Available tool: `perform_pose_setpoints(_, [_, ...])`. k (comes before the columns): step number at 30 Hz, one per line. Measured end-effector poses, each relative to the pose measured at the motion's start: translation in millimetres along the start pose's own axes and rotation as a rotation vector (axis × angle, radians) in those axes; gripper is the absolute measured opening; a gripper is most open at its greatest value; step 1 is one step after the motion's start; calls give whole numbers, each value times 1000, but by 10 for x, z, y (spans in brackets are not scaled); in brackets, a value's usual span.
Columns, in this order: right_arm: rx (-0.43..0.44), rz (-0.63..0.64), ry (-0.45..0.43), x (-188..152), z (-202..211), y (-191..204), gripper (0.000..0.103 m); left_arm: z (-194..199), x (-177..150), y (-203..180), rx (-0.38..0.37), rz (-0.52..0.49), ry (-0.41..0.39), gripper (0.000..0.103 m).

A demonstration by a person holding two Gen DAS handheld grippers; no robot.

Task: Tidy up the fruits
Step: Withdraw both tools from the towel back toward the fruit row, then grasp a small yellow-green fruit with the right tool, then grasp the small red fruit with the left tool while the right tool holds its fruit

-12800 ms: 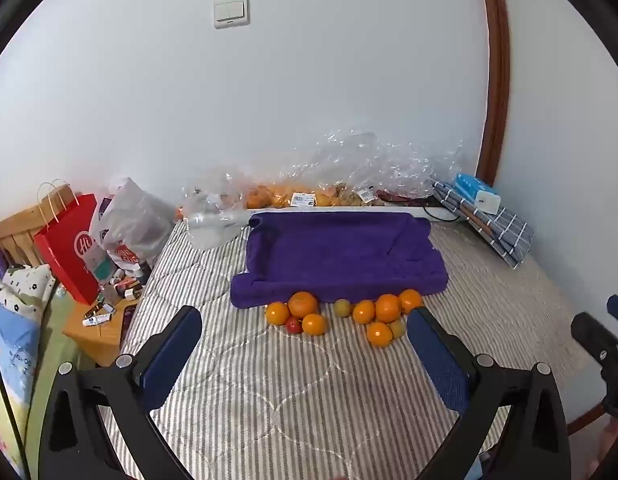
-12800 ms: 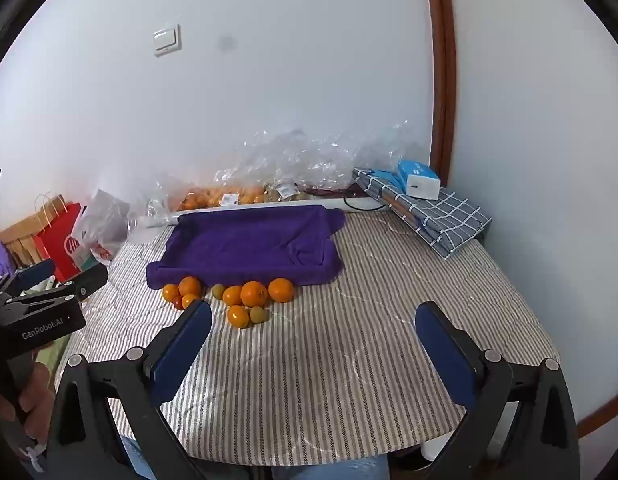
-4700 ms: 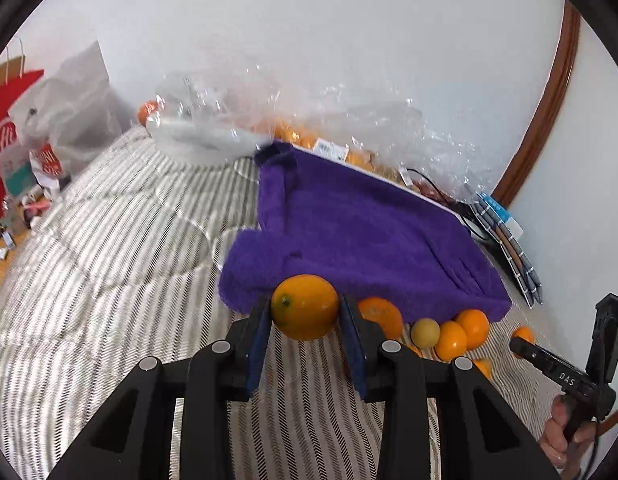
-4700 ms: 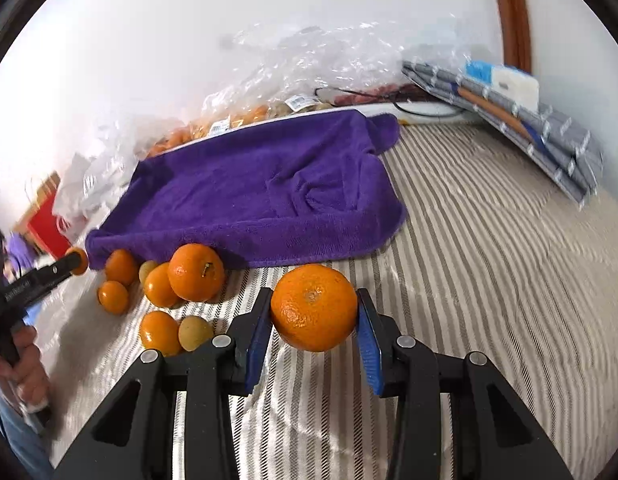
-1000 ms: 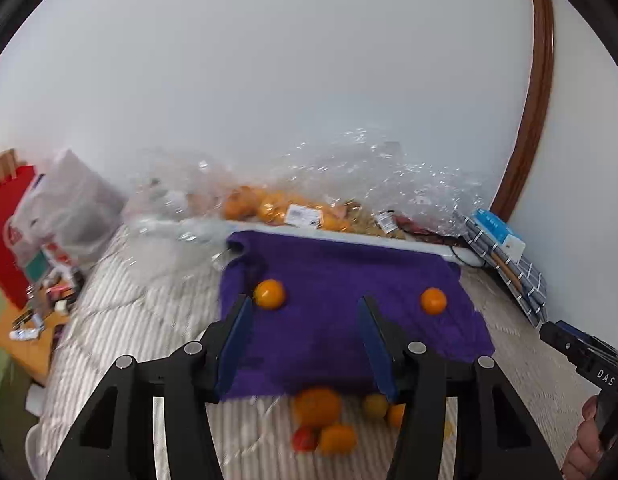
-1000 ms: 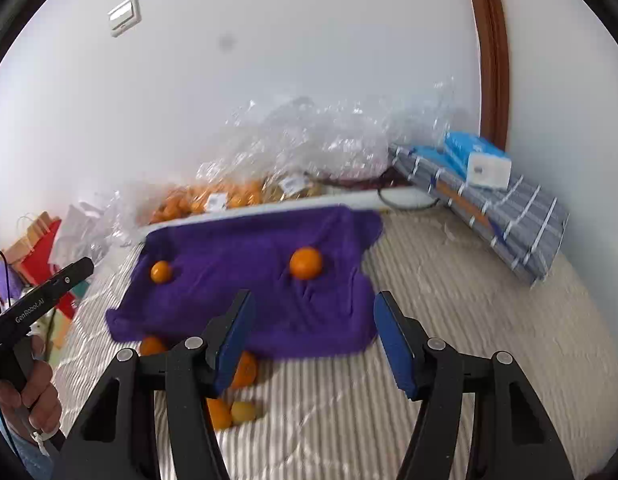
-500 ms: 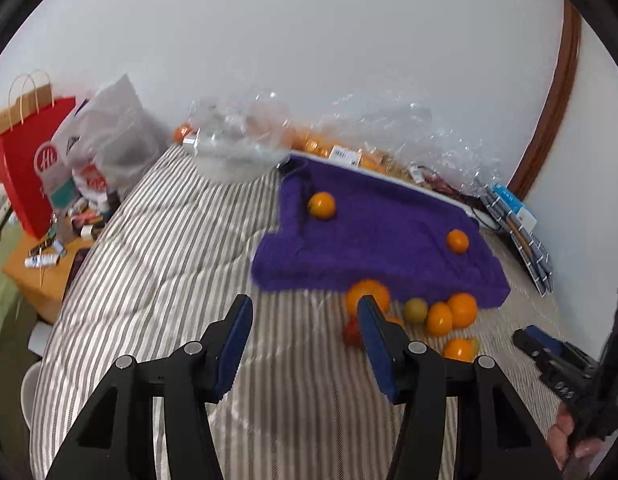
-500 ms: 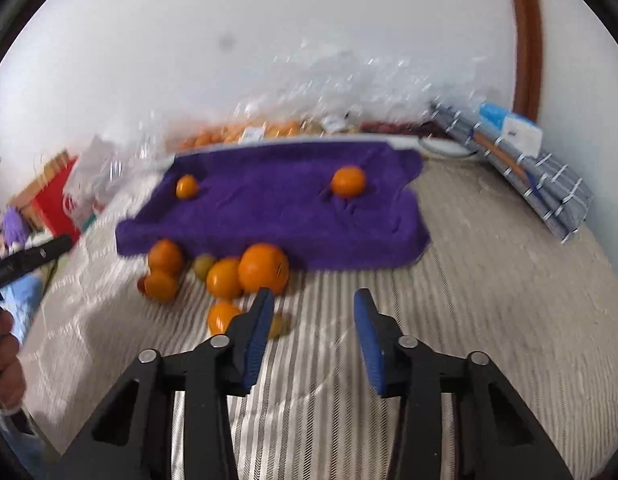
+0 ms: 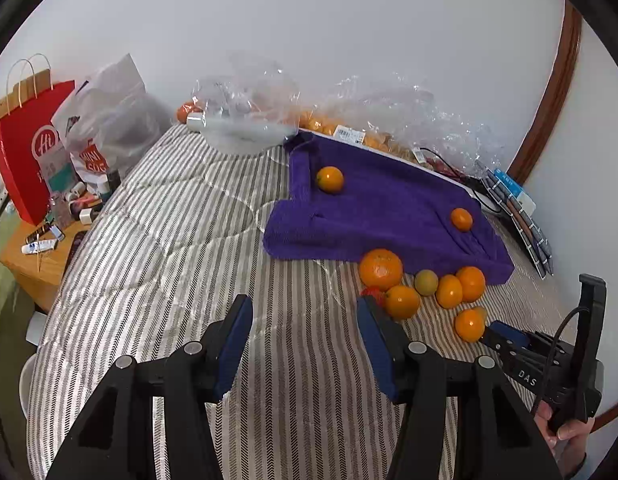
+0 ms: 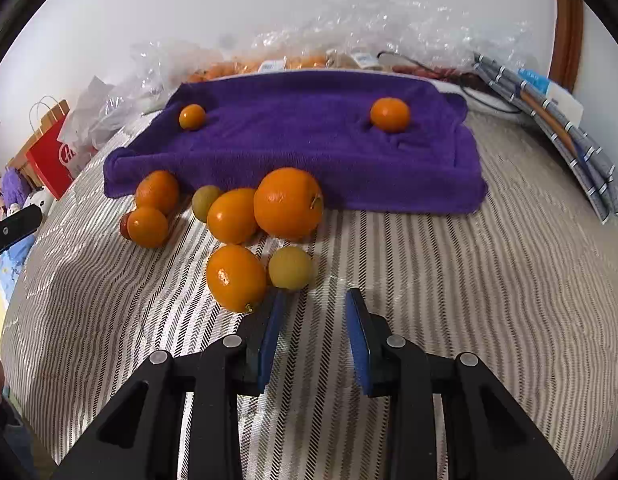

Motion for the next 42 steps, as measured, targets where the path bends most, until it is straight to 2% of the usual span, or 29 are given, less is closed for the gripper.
perform_pose_setpoints(5, [-7,24,5,64,-47,40,33,-20,19,-9,-10,0,3,52])
perform_pose_setpoints(12, [-8,26,-15,205,-163,61,34,-22,19,-13,14,-32,-11,52])
perform_pose_setpoints(13, [-11,26,-18,209,-164,66,32,-53,-1,-12,10,-23,1,52])
perform_pose_setpoints(14, [-9,29,-21,210,-162,72,26,-75,-15,-17,6,-19,10,52])
perform_pose_setpoints(18, [-7,44,-23,182,-127,63,26,-160,-67,-92,4,-31,37,52])
perform_pose_setpoints(24, [-83,55,-57,44,63,-200,26,-330,-122,-327,-19,-81,90,52])
perform_pose_setpoints(27, [-97,27,-68,-8,114,-355,26,-435,-161,-384,11,-102,86,52])
perform_pose_setpoints(37, [-33,-64,-72,-68,138,-601,26,-685,-258,-436,6,-126,152,50])
perform_pose_setpoints(42, [9,-78,-98,-64,174,-593,26,-749,-242,-469,12,-140,140,50])
Point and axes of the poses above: each gripper's, at about its wrist camera, not at the fingertips, and z roughly against the way its jaws point, y to its left, x to its top, the point moved 7 cm from there along -z, roughly the way its jaws point, and after that the axes turned 5 degrees about z, right-handed, at the moved point
